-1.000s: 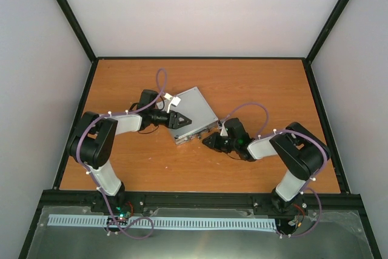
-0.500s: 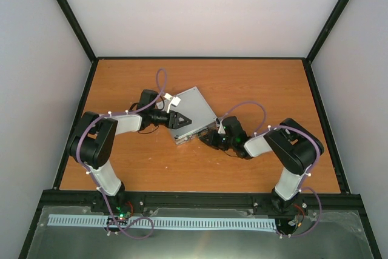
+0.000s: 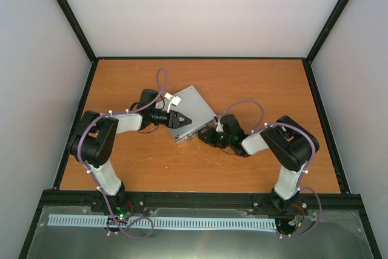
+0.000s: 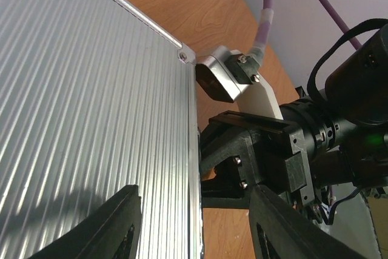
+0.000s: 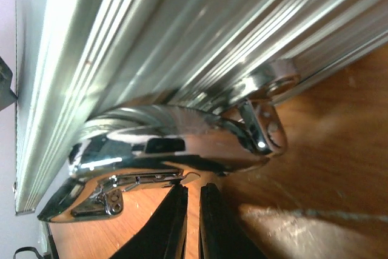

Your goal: Pack up texas hold em set

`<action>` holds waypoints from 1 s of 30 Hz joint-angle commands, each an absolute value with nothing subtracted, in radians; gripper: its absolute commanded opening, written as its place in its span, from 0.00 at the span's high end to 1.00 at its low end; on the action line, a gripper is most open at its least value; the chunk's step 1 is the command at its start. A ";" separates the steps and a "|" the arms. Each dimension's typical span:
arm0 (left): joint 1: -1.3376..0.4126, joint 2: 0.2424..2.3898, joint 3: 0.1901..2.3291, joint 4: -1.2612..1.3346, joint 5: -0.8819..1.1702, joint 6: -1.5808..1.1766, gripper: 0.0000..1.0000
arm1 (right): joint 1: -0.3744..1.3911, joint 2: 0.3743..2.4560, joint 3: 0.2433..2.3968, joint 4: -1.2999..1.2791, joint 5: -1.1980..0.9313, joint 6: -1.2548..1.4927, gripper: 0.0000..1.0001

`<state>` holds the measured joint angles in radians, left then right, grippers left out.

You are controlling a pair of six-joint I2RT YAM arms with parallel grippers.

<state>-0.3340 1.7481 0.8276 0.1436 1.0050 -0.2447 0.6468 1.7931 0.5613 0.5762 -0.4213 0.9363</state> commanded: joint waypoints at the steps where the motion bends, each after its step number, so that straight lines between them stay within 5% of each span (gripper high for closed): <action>1: -0.339 1.807 0.807 0.074 0.988 -0.246 0.49 | 0.652 1.848 0.591 0.541 -0.378 0.931 0.90; 30: -0.339 1.774 0.794 0.076 0.979 -0.245 0.49 | 0.653 1.888 0.652 0.484 -0.345 0.863 0.90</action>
